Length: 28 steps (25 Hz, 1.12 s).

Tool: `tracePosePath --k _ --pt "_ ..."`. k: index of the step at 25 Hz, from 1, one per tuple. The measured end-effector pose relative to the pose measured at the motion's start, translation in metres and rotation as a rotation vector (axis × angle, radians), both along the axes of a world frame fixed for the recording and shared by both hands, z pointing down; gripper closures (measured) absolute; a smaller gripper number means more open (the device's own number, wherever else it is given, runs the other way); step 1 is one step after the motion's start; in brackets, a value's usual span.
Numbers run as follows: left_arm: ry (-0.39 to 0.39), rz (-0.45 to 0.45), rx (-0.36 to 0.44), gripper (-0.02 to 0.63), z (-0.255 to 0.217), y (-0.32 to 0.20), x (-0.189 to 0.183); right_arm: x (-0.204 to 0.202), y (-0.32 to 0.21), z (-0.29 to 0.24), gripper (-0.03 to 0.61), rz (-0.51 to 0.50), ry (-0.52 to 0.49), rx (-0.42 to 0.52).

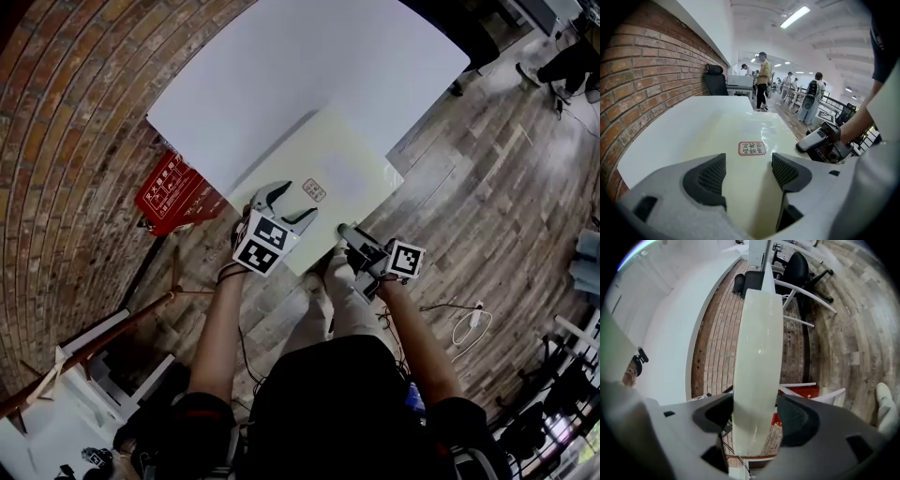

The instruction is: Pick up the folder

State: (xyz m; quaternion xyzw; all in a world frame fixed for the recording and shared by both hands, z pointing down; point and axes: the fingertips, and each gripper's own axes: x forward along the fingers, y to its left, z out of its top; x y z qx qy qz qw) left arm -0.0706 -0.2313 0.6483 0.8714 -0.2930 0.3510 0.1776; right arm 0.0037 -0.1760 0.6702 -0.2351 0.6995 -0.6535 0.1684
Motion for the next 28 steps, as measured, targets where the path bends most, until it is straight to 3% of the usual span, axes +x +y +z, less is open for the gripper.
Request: tracePosePath --k 11,28 --pt "0.006 0.028 -0.014 0.319 0.0 0.016 0.011 -0.007 -0.001 0.001 0.307 -0.008 -0.088 0.021" --pt "-0.004 0.036 -0.004 0.319 0.003 0.027 0.015 -0.024 -0.018 0.001 0.307 0.019 -0.108 0.027"
